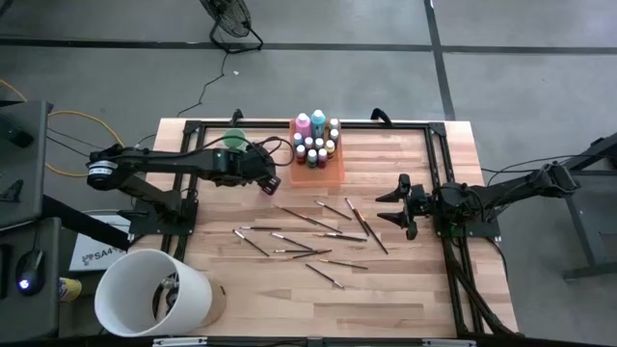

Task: Pick & Place Paint Supplies
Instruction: Put the light pink pink paint bottle into the orange bin

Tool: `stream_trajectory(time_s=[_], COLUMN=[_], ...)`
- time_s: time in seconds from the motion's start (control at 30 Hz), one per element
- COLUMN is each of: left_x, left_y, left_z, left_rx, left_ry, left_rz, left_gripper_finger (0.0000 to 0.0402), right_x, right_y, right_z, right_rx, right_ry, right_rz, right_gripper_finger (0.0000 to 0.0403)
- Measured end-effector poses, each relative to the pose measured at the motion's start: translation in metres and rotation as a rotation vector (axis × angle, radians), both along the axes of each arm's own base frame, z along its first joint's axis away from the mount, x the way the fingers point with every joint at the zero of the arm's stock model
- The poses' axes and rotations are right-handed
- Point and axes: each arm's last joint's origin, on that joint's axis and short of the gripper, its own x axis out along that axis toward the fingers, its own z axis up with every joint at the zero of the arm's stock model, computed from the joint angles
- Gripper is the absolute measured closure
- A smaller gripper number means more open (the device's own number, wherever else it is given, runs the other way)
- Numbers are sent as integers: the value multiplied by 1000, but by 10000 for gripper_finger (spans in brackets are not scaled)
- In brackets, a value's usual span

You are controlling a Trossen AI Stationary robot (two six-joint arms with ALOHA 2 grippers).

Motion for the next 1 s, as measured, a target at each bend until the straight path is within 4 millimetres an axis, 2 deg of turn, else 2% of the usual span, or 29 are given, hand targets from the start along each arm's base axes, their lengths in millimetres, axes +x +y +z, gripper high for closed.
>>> stream_trajectory(time_s=[0.13,0.37,0.83,1.0], left_x=[0,0,2,5], left_y=[0,0,0,0], left_z=[0,0,0,10], left_rx=[0,4,31,38], left_ry=[1,10,7,-9], left_rz=[-2,-21,-49,-92], left_gripper_finger=[208,286,285,286], right_x=[0,0,0,0], right_y=[0,0,0,0], right_z=[0,0,0,0], right_rx=[0,0,0,0], right_ry=[0,1,1,1], right_rz=[0,-1,-1,-1], right_gripper_finger=[188,188,188,188])
